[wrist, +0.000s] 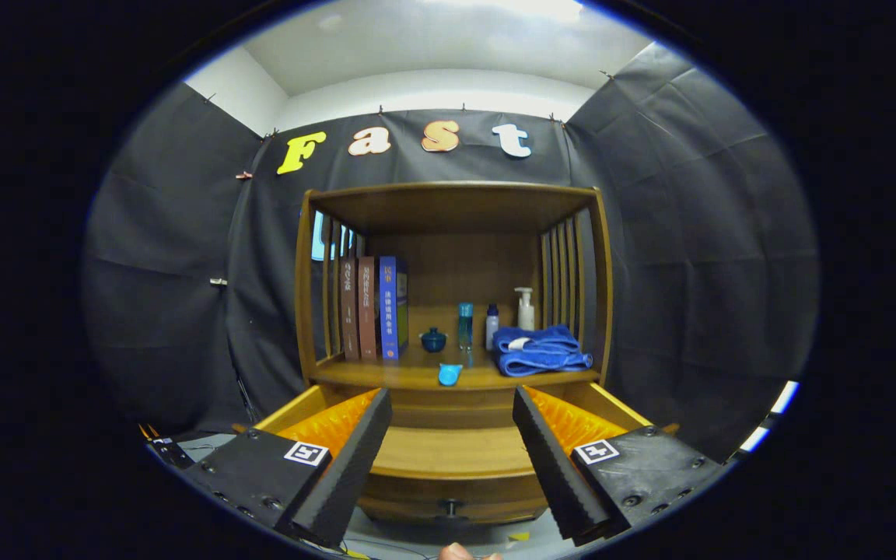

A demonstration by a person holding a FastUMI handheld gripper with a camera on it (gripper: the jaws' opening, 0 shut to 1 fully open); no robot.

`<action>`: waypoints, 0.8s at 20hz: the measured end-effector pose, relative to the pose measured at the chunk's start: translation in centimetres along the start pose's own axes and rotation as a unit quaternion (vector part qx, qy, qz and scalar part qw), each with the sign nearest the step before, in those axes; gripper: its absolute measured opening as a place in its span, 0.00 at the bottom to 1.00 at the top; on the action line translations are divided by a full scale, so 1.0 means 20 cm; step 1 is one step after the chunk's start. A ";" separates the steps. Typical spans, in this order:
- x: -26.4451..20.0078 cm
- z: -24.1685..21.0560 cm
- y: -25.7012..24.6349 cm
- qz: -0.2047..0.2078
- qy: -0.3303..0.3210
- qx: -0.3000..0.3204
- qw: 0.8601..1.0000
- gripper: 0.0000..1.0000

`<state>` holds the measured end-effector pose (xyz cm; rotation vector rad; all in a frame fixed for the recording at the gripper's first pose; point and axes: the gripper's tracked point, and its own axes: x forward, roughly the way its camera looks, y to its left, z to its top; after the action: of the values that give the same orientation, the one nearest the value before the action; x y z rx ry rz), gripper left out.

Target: Pull open the drawer, take out the items inside it, and place them on the countertop above the cabinet.

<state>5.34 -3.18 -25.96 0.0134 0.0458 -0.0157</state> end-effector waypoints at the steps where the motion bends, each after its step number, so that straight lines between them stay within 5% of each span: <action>1: 0.01 -0.06 -0.02 -0.003 0.000 -0.004 1.000 0.99; 8: -0.03 -0.56 -0.07 -0.005 0.074 -0.014 0.997 0.99; 16: 0.04 -0.84 -0.08 -0.005 0.117 -0.024 0.993 1.00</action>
<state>5.30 -4.46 -42.88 -0.0324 0.2813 -0.0228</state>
